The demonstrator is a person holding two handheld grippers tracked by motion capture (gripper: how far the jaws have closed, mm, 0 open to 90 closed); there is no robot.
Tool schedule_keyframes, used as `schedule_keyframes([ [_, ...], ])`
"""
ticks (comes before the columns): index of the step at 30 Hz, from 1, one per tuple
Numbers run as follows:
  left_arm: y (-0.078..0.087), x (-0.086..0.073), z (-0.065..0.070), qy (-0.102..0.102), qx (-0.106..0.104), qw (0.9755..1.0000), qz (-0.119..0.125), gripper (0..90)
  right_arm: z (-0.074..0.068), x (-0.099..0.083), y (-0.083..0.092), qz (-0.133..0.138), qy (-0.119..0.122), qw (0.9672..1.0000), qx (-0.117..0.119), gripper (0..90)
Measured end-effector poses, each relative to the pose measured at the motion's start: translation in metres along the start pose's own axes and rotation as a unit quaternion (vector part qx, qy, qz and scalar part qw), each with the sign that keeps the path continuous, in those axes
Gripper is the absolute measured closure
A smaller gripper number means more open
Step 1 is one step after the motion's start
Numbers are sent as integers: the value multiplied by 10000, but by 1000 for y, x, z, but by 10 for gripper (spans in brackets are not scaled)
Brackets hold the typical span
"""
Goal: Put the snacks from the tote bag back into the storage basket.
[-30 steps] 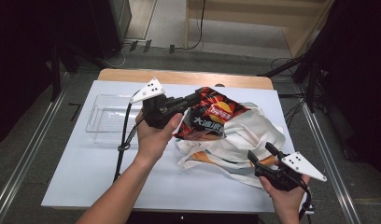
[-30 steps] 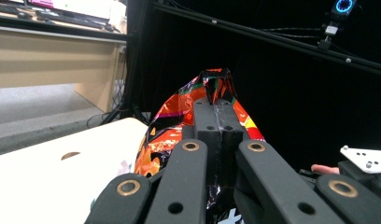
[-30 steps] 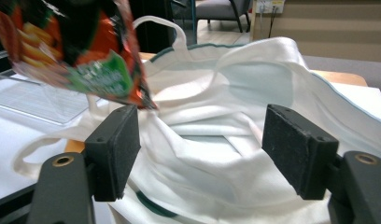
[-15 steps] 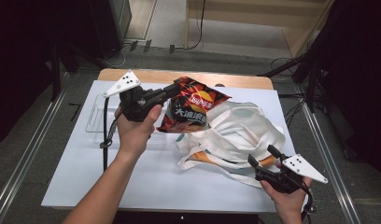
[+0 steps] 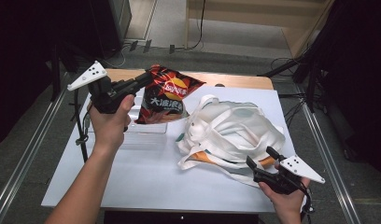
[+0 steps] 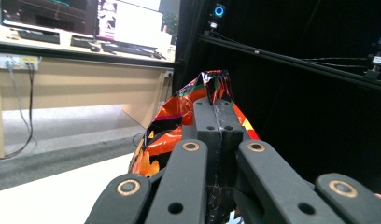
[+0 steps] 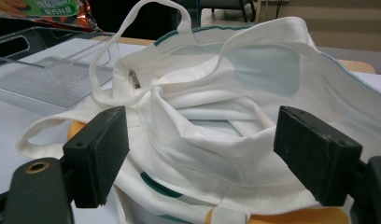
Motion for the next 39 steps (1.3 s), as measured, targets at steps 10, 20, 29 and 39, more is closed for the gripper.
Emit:
schedule_keyframes([
  [10,21,0,-31,2,162,9999,54,900,-4,1,0,-1,52,10000,64,169],
  [20,35,-9,-63,45,343,9994,60,900,-2,1,0,8,-6,10000,5,174],
  [29,32,-33,-93,217,484,9985,-99,900,-3,-1,-2,-24,-5,10000,5,176],
  [39,24,-71,-121,403,686,9957,-467,900,-2,-3,-3,-50,-47,10000,-21,182],
])
Point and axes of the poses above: each handheld gripper's, and its own axes: y roughly backward along the jaws, x roughly out of its top, z roughly to its right, the point moved 10 cm from there along -y, roughly forward along the jaws, and after that the axes turned 7 degrees about -z, right-handed, at the moved point
